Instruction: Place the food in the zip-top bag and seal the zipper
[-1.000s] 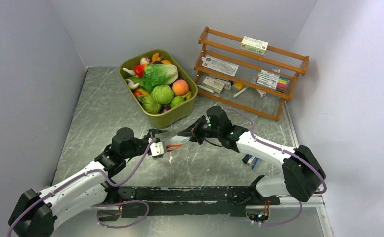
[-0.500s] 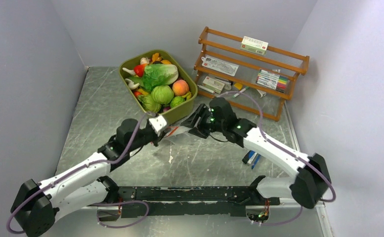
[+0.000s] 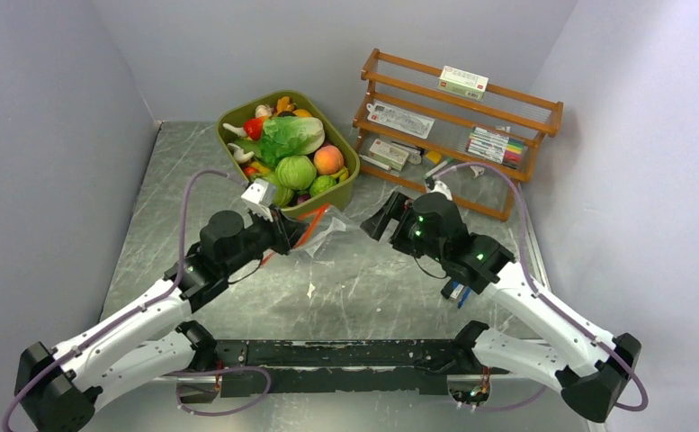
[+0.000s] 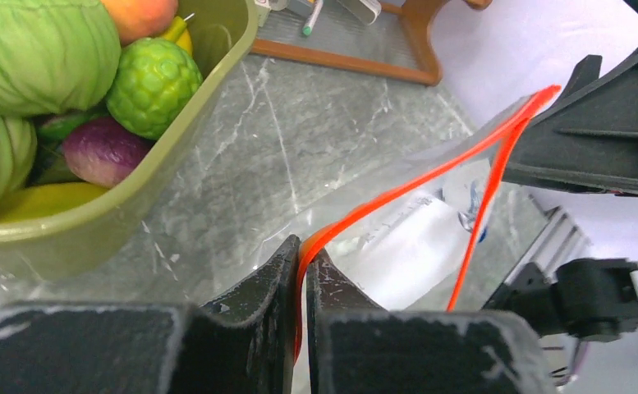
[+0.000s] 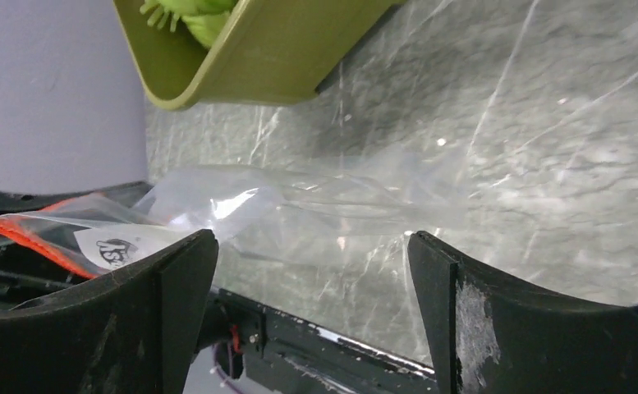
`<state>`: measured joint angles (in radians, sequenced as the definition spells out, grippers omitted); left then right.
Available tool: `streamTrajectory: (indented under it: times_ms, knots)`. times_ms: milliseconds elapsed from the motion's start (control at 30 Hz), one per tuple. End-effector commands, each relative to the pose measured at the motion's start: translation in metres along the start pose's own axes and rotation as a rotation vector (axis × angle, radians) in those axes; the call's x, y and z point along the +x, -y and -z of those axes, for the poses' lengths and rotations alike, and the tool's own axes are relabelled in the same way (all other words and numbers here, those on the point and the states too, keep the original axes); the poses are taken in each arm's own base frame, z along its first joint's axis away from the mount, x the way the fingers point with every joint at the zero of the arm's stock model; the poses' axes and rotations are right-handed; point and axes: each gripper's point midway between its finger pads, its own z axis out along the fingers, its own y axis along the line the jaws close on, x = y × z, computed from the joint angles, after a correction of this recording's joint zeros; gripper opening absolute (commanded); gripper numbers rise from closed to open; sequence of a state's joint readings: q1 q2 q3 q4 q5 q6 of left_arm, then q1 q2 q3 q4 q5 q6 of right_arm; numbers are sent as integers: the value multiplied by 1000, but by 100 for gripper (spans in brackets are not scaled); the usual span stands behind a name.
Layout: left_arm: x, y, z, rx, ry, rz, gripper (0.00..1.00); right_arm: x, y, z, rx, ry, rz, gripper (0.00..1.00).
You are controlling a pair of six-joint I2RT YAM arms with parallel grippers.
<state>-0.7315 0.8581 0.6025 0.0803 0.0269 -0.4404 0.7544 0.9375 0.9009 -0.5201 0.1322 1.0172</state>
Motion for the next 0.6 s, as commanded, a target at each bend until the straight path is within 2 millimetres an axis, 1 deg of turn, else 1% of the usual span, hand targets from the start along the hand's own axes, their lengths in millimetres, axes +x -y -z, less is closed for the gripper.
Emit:
streamTrajectory:
  times_ms: [0, 33, 100, 167, 200, 333, 400, 500, 567]
  knots:
    - [1, 2, 8, -38, 3, 192, 7, -30, 2, 19, 65, 112, 81, 88]
    - [1, -2, 10, -72, 2, 224, 7, -28, -7, 20, 28, 103, 94, 87]
    - [0, -9, 14, -142, 1, 312, 7, -14, -28, 18, -54, 56, 105, 83]
    - [-1, -8, 16, -154, 1, 374, 7, 8, -46, 14, -97, 9, 118, 81]
    - [-1, -6, 16, -150, 0, 405, 7, 14, -59, 14, -112, 8, 123, 79]
    - [-4, 3, 17, -105, 8, 440, 7, 38, -97, 10, -154, 2, 128, 72]
    - [-4, 2, 17, -105, 10, 439, 7, 45, -107, 3, -151, 10, 164, 69]
    - [-4, 3, 18, -110, 0, 439, 7, 57, -107, -14, -106, 3, 250, 68]
    - [-5, 5, 18, -103, -1, 446, 7, 63, -107, -22, -84, 2, 279, 65]
